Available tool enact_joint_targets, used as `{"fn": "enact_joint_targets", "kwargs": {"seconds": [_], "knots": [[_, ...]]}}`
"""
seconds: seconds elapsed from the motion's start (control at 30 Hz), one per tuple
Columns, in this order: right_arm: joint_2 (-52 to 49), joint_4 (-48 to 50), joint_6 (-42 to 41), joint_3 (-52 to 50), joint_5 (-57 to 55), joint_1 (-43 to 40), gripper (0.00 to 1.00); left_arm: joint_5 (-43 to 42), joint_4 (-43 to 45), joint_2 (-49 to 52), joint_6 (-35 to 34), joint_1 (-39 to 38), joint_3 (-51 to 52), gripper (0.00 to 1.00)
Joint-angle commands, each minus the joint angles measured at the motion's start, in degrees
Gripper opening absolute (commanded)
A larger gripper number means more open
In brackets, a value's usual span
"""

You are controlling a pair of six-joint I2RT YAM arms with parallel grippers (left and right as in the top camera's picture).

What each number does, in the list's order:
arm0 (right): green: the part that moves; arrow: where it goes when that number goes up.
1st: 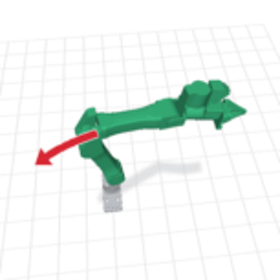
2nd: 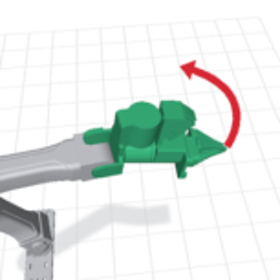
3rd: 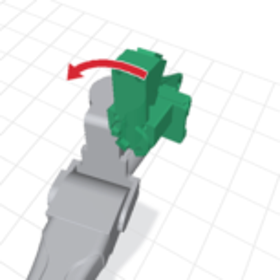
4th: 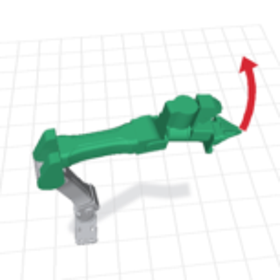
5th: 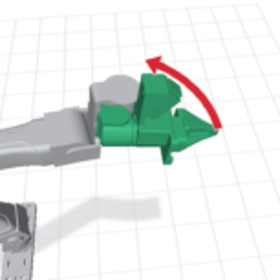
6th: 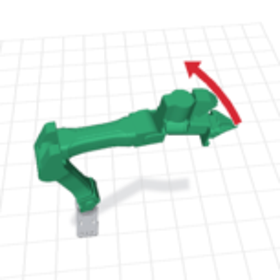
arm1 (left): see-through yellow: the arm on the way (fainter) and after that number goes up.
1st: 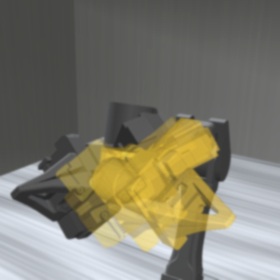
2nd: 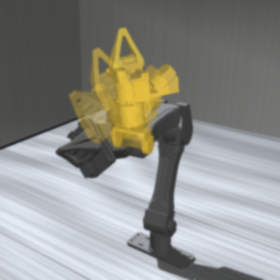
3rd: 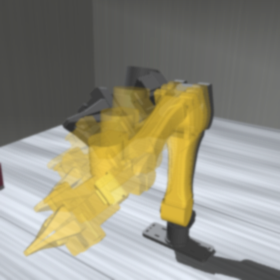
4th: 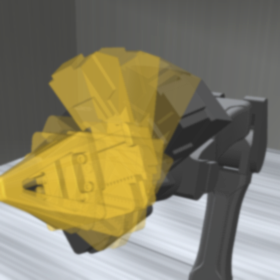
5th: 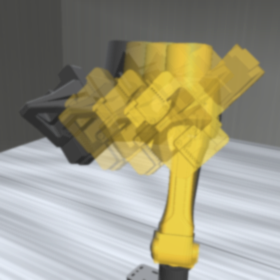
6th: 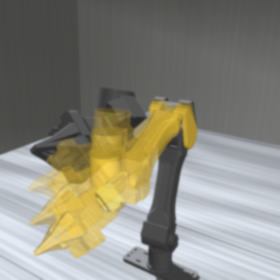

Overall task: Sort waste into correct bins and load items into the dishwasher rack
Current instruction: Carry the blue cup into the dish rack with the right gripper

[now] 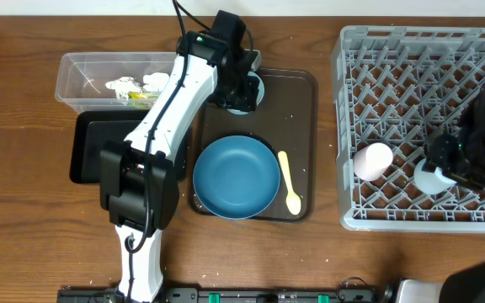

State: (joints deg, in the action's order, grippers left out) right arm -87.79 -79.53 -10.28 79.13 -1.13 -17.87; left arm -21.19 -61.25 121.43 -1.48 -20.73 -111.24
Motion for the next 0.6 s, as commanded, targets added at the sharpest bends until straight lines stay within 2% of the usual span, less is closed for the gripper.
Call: {"fn": "enact_joint_targets", "kwargs": {"seconds": [0.0, 0.2, 0.3, 0.37, 0.57], "knots": [[-2.9, 0.7, -1.3, 1.0, -0.5, -0.7, 0.41, 3.3, -0.2, -0.2, 0.3, 0.2, -0.2, 0.30], [-8.2, 3.8, -1.5, 1.0, 0.7, -0.6, 0.44, 3.3, -0.2, -0.2, 0.3, 0.2, -0.2, 0.29], [-10.4, 4.1, -1.4, 1.0, 2.0, -0.4, 0.52, 3.3, -0.2, -0.2, 0.3, 0.2, -0.2, 0.29], [-11.3, 3.8, -1.4, 1.0, 2.0, -0.2, 0.64, 3.3, -0.2, -0.2, 0.3, 0.2, -0.2, 0.30], [-11.1, 4.7, -1.5, 1.1, 2.7, 0.3, 0.68, 3.3, -0.2, -0.2, 0.3, 0.2, -0.2, 0.30]]}}
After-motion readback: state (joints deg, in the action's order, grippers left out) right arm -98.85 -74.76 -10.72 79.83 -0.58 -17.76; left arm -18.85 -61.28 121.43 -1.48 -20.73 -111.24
